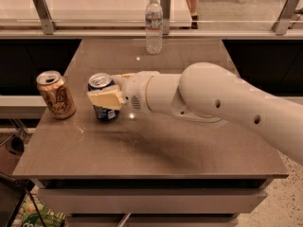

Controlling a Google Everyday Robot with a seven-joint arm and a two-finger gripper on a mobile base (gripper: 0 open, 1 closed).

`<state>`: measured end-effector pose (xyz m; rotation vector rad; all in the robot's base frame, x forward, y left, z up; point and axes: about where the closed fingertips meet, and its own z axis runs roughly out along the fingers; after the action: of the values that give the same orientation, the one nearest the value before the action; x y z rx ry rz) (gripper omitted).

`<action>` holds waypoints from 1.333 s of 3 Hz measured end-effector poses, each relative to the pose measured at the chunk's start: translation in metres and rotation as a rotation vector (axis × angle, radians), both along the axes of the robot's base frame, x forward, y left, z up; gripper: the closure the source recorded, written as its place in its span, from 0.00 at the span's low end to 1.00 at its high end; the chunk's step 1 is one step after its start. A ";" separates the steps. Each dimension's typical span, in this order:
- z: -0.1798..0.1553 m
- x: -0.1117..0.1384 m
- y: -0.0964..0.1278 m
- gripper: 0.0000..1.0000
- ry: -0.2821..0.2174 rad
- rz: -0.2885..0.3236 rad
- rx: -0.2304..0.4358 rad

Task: Move pepsi can near orange can

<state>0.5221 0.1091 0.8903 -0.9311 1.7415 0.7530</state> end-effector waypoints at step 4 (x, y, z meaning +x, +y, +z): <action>0.003 -0.005 0.008 0.13 -0.008 0.018 -0.002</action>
Offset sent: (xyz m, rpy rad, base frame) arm -0.0009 0.0026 -0.0008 0.0034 0.0015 0.0079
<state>0.5173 0.1176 0.8937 -0.9506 1.7297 0.7581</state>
